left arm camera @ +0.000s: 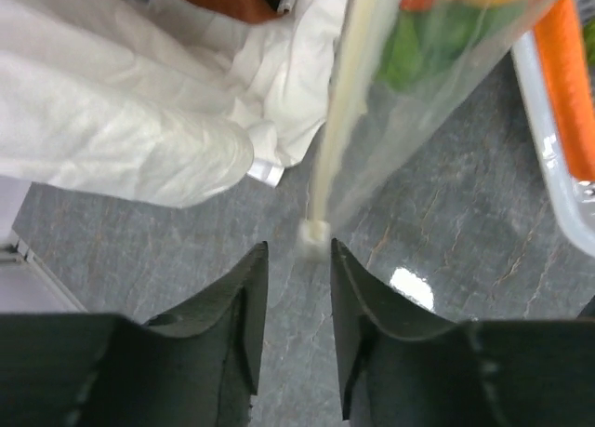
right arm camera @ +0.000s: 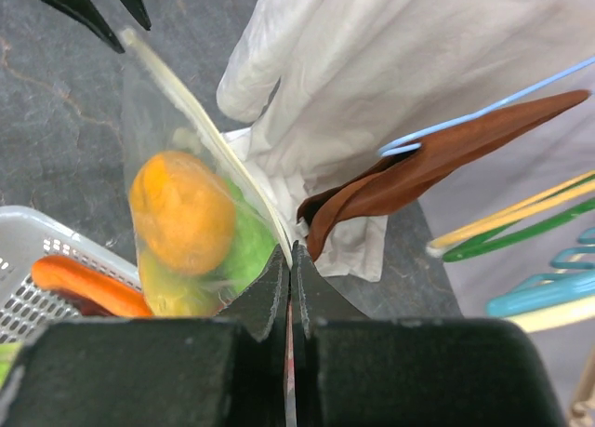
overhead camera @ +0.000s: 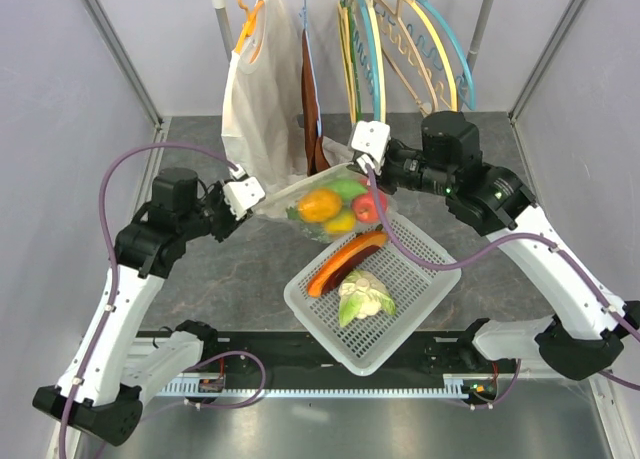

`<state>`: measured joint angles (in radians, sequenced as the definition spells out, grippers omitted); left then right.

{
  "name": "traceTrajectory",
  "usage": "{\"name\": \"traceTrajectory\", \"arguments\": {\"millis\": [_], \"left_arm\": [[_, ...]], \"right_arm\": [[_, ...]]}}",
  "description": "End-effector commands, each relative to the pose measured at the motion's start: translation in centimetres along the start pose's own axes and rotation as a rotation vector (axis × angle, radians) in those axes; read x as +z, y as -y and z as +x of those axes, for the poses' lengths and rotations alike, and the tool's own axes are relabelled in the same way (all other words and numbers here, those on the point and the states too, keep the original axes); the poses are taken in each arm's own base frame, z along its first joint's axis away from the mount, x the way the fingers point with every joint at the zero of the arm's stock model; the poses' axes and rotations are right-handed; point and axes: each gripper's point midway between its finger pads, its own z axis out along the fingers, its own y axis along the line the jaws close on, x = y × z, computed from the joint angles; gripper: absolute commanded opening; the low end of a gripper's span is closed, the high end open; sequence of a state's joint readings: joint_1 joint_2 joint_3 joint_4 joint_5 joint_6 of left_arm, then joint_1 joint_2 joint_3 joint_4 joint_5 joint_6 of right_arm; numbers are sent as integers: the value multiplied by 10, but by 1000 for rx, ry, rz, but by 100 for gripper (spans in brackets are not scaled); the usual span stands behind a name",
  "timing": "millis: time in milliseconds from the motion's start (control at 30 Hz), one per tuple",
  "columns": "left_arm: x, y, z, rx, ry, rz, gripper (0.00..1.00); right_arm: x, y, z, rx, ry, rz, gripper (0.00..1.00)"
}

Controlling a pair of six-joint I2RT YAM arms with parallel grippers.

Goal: Place the food in the zip-top bag and seal the zipper
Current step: Zip the zipper food storage bag at the center of the board, then place the zipper food storage bag at the center of the board.

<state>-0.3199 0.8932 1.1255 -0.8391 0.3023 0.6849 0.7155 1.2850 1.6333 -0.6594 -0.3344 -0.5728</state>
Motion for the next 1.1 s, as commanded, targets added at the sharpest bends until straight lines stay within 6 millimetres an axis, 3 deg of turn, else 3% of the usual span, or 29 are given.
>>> {"name": "traceTrajectory", "arguments": {"millis": [0, 33, 67, 167, 267, 400, 800, 1067], "left_arm": [[-24, -2, -53, -18, 151, 49, 46], [-27, 9, -64, -8, 200, 116, 49], [-31, 13, -71, 17, 226, 144, 63], [-41, 17, -92, 40, 303, 183, 70], [-40, 13, -103, 33, 322, 202, 71], [-40, 23, -118, 16, 368, 295, 71], [-40, 47, -122, -163, 355, 461, 62], [-33, 61, -97, -238, 267, 494, 57]], "right_arm": [[-17, 15, -46, -35, 161, 60, 0], [-16, 13, -48, -34, 170, 47, 0], [-15, 13, -48, -36, 173, 44, 0], [-11, 12, -50, -39, 182, 30, 0], [-9, 8, -54, -46, 201, 3, 0], [-3, 8, -55, -32, 207, -10, 0], [13, -3, -65, -4, 252, -90, 0], [28, -17, -75, 21, 282, -136, 0]]}}
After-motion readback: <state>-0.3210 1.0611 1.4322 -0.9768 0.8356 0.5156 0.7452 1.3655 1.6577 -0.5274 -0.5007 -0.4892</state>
